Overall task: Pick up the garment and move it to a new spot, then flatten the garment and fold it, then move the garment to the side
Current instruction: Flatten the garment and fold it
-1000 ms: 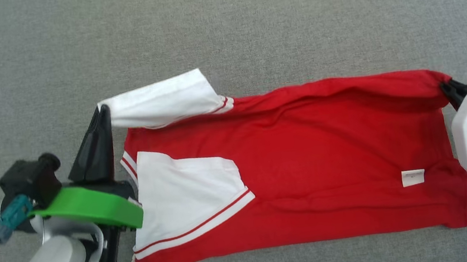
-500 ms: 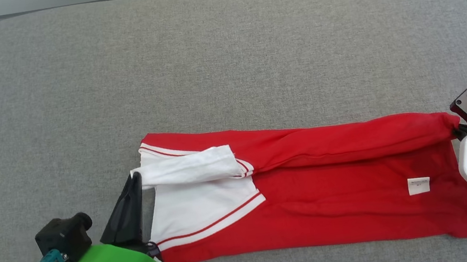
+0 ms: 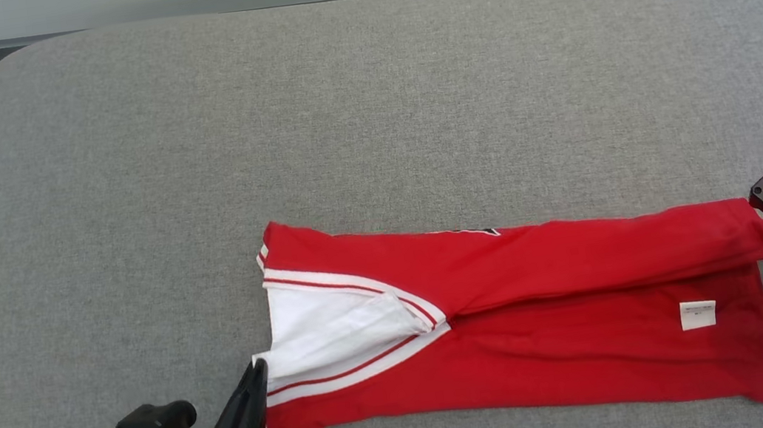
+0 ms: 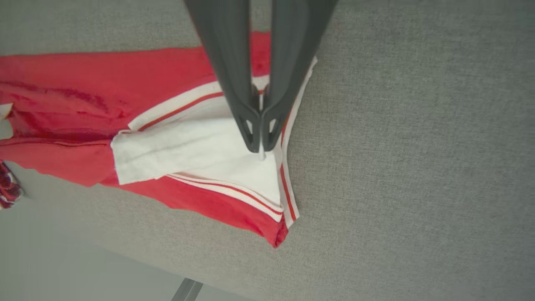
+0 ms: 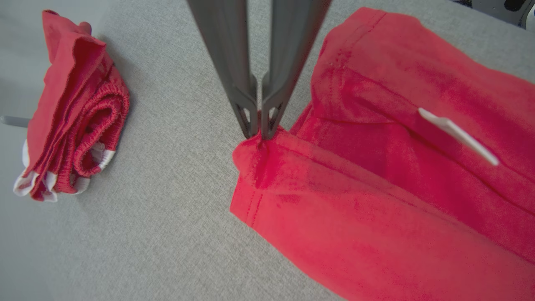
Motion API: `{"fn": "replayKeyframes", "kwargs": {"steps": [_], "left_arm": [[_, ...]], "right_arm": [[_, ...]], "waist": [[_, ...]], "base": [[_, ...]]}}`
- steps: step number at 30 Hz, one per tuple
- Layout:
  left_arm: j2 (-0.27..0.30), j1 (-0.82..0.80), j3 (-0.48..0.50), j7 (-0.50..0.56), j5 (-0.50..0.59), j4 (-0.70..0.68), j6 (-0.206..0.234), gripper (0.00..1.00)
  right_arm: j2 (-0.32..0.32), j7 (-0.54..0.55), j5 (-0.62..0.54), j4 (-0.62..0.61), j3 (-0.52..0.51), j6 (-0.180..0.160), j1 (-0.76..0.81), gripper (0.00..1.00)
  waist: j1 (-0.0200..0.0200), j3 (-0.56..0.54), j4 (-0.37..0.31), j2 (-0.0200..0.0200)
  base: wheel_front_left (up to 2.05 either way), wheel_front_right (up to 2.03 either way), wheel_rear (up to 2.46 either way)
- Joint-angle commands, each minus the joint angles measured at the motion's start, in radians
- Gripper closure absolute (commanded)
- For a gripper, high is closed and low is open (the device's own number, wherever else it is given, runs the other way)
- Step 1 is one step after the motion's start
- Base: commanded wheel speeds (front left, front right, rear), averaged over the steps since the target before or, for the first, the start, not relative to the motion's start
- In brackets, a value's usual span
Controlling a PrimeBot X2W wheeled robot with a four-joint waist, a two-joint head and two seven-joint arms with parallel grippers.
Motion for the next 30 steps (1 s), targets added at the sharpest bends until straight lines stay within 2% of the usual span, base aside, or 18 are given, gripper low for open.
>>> {"fn": "replayKeyframes", "kwargs": {"steps": [1,3,4,5,11,16,20,23,28,30], "left_arm": [[0.004,0.008,-0.01,0.005,0.012,0.021,-0.009,1.0],[0.001,0.006,-0.027,0.016,0.017,0.051,-0.021,1.0],[0.003,0.0,-0.038,0.022,0.026,0.062,-0.026,0.8],[0.005,-0.005,-0.051,0.031,0.032,0.074,-0.028,0.0],[0.011,-0.017,-0.072,0.037,0.067,0.126,-0.014,0.0],[0.022,-0.026,-0.068,0.003,0.093,0.152,-0.009,0.0],[0.016,-0.038,-0.034,-0.055,0.134,0.167,0.011,0.0],[0.004,-0.042,0.001,-0.08,0.17,0.169,0.026,0.0],[-0.043,-0.029,0.111,-0.09,0.26,0.113,0.055,0.0],[-0.069,0.009,0.162,-0.087,0.284,0.093,0.038,0.0]], "right_arm": [[0.012,0.009,0.004,0.012,-0.016,-0.002,0.018,0.02],[0.045,0.013,-0.012,0.026,-0.054,-0.002,0.024,0.0],[0.057,0.01,-0.017,0.025,-0.063,-0.002,0.026,0.0],[0.064,0.01,-0.023,0.025,-0.07,-0.002,0.029,0.0],[0.1,0.009,-0.028,0.003,-0.12,-0.002,0.064,0.0],[0.156,-0.029,-0.051,-0.049,-0.217,-0.002,0.12,0.0],[0.267,-0.113,-0.078,-0.095,-0.338,-0.002,0.187,0.0],[0.352,-0.203,-0.122,-0.131,-0.388,-0.002,0.233,0.0],[0.487,-0.382,-0.194,-0.102,-0.438,-0.002,0.267,0.0],[0.556,-0.463,-0.202,-0.076,-0.468,-0.002,0.261,0.0]], "waist": [[0.0001,-0.008,0.005,0.0],[0.0001,-0.013,0.006,0.0],[0.0001,-0.015,0.006,0.0],[0.0001,-0.017,0.005,0.0],[0.0001,-0.037,0.004,0.0],[0.0001,-0.06,0.006,0.0],[0.0001,-0.087,0.018,0.0],[0.0001,-0.108,0.021,0.0],[0.0001,-0.139,0.018,0.0],[0.0001,-0.157,0.015,0.0]], "base": [[0.0,0.0,0.0],[0.0,0.0,0.0],[0.0,0.0,0.0],[0.0,0.0,0.0],[0.0,0.0,0.0],[0.0,0.0,0.0],[0.0,0.0,0.0],[0.0,0.0,0.0],[0.0,0.0,0.0],[0.0,0.0,0.0]]}}
